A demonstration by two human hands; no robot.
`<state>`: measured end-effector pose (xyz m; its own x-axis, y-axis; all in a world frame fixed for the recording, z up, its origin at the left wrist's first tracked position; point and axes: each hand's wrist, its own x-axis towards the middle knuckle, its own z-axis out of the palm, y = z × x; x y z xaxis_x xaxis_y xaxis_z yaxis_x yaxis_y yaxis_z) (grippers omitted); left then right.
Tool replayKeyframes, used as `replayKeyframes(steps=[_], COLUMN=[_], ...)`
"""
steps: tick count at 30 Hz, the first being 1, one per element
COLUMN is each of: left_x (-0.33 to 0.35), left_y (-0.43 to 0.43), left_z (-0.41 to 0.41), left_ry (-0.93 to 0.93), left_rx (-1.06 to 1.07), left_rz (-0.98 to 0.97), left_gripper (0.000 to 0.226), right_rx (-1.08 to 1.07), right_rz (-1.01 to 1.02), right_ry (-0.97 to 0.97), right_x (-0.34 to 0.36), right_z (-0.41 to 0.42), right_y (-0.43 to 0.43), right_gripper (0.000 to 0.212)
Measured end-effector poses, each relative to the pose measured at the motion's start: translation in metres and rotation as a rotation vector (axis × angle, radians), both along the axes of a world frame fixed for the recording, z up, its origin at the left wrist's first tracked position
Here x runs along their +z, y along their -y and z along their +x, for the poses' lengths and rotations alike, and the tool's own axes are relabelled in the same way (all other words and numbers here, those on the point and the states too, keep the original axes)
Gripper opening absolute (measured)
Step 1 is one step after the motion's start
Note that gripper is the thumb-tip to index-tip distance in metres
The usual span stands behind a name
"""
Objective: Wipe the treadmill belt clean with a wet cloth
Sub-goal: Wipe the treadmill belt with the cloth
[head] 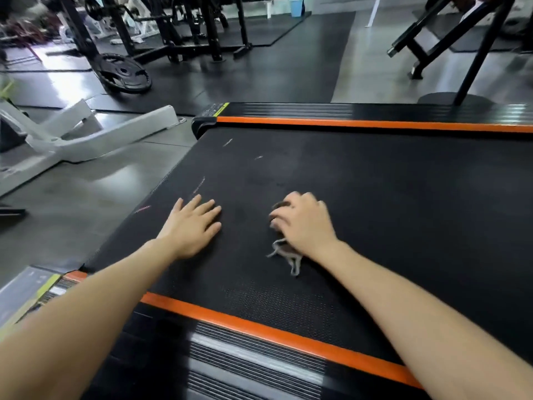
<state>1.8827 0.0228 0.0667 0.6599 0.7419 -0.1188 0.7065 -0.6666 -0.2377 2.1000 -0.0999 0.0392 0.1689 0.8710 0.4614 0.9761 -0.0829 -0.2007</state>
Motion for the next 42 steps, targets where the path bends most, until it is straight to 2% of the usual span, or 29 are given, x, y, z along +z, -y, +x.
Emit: replayKeyframes(steps=[2, 5, 7, 9, 12, 15, 17, 19, 21, 23, 26, 28, 30, 33, 35, 39, 42], left_x=[-0.008, -0.012, -0.009, -0.007, -0.006, -0.003, -0.003, -0.002, -0.002, -0.003, -0.005, -0.007, -0.01, -0.02, -0.027, -0.033, -0.032], left_y=[0.003, -0.003, -0.015, -0.03, -0.064, -0.102, -0.123, -0.141, -0.156, -0.168, -0.186, -0.197, -0.207, -0.212, -0.213, -0.217, -0.22], left_z=[-0.001, -0.006, -0.011, -0.014, -0.008, 0.011, 0.026, 0.038, 0.048, 0.053, 0.06, 0.07, 0.083, 0.095, 0.093, 0.093, 0.093], left_ry=[0.052, 0.115, 0.127, 0.148, 0.194, 0.264, 0.286, 0.285, 0.27, 0.26, 0.325, 0.37, 0.383, 0.366, 0.399, 0.469, 0.484], left_rx=[-0.006, -0.065, -0.121, -0.151, -0.157, -0.146, -0.145, -0.167, -0.211, -0.261, -0.34, -0.43, -0.515, -0.588, -0.59, -0.581, -0.583], left_rz=[-0.02, -0.048, -0.035, -0.027, -0.025, -0.029, -0.036, -0.034, -0.023, -0.013, -0.039, -0.098, -0.164, -0.23, -0.237, -0.233, -0.262], left_gripper=[0.062, 0.093, 0.096, 0.095, 0.092, 0.065, 0.054, 0.052, 0.052, 0.052, 0.061, 0.073, 0.074, 0.078, 0.077, 0.072, 0.069], right_rx=[-0.16, -0.303, -0.318, -0.18, 0.175, 0.273, 0.124, -0.138, -0.391, -0.518, -0.472, -0.323, -0.177, -0.123, -0.213, -0.623, -0.71], right_rz=[-0.079, -0.102, -0.087, -0.03, -0.021, -0.004, 0.028, 0.041, -0.031, -0.073, -0.021, -0.004, -0.015, 0.001, 0.013, 0.006, -0.057], right_ry=[-0.044, -0.147, -0.08, -0.022, -0.023, 0.007, 0.055, 0.01, -0.068, -0.074, -0.039, -0.039, -0.035, 0.02, 0.045, -0.105, -0.059], right_x=[0.004, 0.007, 0.006, 0.005, 0.003, 0.002, -0.003, -0.003, 0.0, 0.0, 0.001, 0.002, 0.002, 0.003, 0.001, -0.001, 0.003], right_z=[0.023, 0.016, -0.01, -0.04, -0.073, -0.058, -0.028, 0.004, 0.025, 0.026, -0.008, -0.038, -0.057, -0.036, -0.001, 0.062, 0.044], right_y=[-0.013, -0.025, -0.021, -0.004, 0.024, 0.0, -0.041, -0.085, -0.118, -0.133, -0.115, -0.085, -0.063, -0.078, -0.11, -0.176, -0.182], right_gripper=[0.021, 0.029, 0.034, 0.03, 0.026, 0.025, 0.026, 0.027, 0.023, 0.023, 0.022, 0.028, 0.029, 0.028, 0.031, 0.032, 0.044])
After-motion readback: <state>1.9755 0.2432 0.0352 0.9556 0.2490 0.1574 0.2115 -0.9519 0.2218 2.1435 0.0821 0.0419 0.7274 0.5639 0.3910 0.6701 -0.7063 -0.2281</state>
